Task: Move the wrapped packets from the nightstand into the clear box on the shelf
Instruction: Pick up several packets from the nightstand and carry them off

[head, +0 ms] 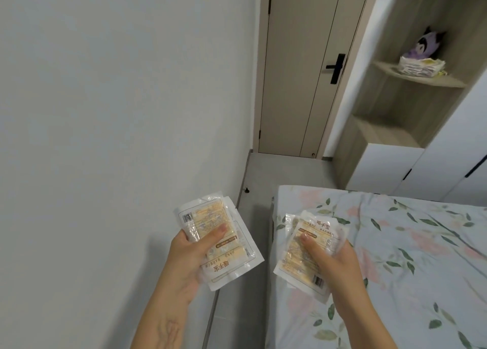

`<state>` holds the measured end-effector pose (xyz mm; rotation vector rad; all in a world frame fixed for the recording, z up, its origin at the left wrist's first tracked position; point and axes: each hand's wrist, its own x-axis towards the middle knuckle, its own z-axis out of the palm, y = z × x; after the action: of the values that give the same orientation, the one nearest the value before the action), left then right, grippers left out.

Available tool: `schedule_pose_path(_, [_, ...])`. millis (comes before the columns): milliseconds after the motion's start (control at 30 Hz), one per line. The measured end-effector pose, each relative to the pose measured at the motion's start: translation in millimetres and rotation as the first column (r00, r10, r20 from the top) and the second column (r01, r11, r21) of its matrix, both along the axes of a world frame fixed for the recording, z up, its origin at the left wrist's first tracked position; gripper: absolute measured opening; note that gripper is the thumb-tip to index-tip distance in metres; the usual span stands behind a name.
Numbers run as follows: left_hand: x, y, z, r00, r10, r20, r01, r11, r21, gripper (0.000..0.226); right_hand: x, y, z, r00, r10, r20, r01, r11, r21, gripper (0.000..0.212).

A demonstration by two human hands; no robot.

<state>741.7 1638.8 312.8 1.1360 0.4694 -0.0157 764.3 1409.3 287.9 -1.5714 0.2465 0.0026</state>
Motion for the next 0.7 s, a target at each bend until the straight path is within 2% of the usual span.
schedule_pose_path(200, [93.5, -1.9, -3.0, 1.000, -0.008, -0.019, 0.008, 1.000, -0.017, 0.029, 68.7, -2.5, -6.3, 0.999, -0.035, -0.016, 0.036, 0.999, 0.039, 0.016])
schedule_pose_path(367, [173.7, -4.4, -2.5, 0.999, -0.049, -0.001, 0.049, 0.998, -0.028, 0.027, 141.1, -3.4, -3.2, 0.998, -0.055, -0.001, 0.055, 0.997, 0.049, 0.015])
schedule_pose_path(500, [245.3, 0.9, -6.6, 0.998, -0.065, -0.011, 0.064, 0.997, -0.037, 0.029, 216.0, 3.8, -4.6, 0.997, -0.076, -0.008, 0.076, 0.995, 0.059, 0.013])
schedule_pose_path(700, [377.5, 17.1, -4.9, 0.999, -0.036, 0.026, 0.037, 0.999, -0.033, 0.026, 368.6, 34.6, 6.4, 1.000, -0.016, 0.010, 0.015, 0.999, 0.030, 0.011])
